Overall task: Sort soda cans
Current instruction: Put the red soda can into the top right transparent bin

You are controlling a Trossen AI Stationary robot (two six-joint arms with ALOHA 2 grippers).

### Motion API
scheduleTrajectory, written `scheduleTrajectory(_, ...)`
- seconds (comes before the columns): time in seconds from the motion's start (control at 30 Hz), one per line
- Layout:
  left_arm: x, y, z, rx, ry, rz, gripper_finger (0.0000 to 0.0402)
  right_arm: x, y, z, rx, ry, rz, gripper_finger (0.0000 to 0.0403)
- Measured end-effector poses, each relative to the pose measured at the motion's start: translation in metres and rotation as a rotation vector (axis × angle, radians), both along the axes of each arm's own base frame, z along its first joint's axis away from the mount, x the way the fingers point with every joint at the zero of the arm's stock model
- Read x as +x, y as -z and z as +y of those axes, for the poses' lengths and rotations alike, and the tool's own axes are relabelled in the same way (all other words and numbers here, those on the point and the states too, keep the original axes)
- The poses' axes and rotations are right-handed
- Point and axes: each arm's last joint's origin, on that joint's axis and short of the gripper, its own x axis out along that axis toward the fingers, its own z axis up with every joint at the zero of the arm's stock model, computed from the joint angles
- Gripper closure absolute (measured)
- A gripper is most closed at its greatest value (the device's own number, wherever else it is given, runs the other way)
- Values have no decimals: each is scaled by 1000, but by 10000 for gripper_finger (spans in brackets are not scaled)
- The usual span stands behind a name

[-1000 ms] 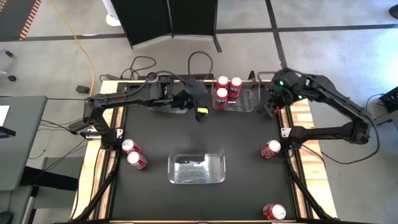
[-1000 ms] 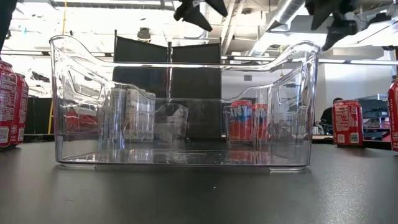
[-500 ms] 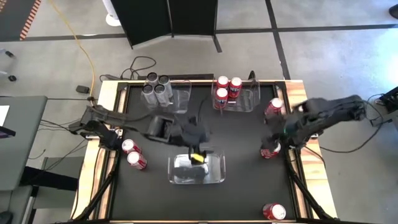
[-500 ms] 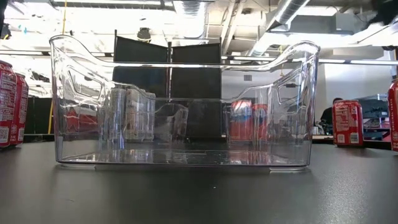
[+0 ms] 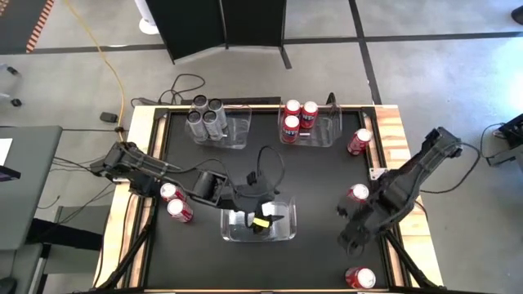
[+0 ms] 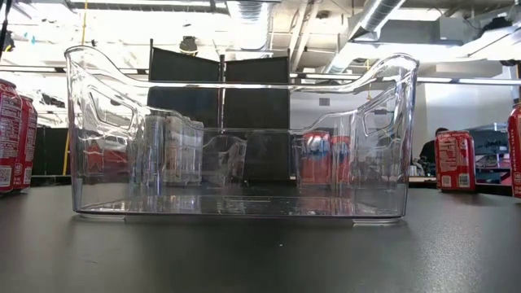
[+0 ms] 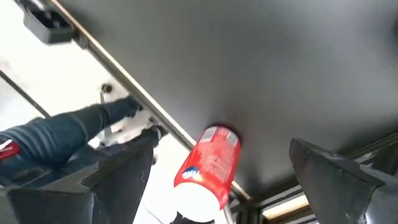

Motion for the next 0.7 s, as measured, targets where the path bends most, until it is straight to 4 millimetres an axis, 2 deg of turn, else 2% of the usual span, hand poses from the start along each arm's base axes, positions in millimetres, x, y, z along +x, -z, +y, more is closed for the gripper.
scheduleTrajectory(0.13,3,-11,-9,1,5,-128,50,-3,7,20,35,-38,31,12)
scheduleTrajectory(0.3,11,-20,-13,-86,-25,-273,50,-17,9,36,41,-69,58,12)
scheduleTrajectory(0.5,23,-10,-22,-159,-62,-317,50,-31,8,46,46,-108,64,12)
scheduleTrajectory(0.7,22,-4,-36,-195,-86,-310,50,-38,8,51,71,-120,108,12)
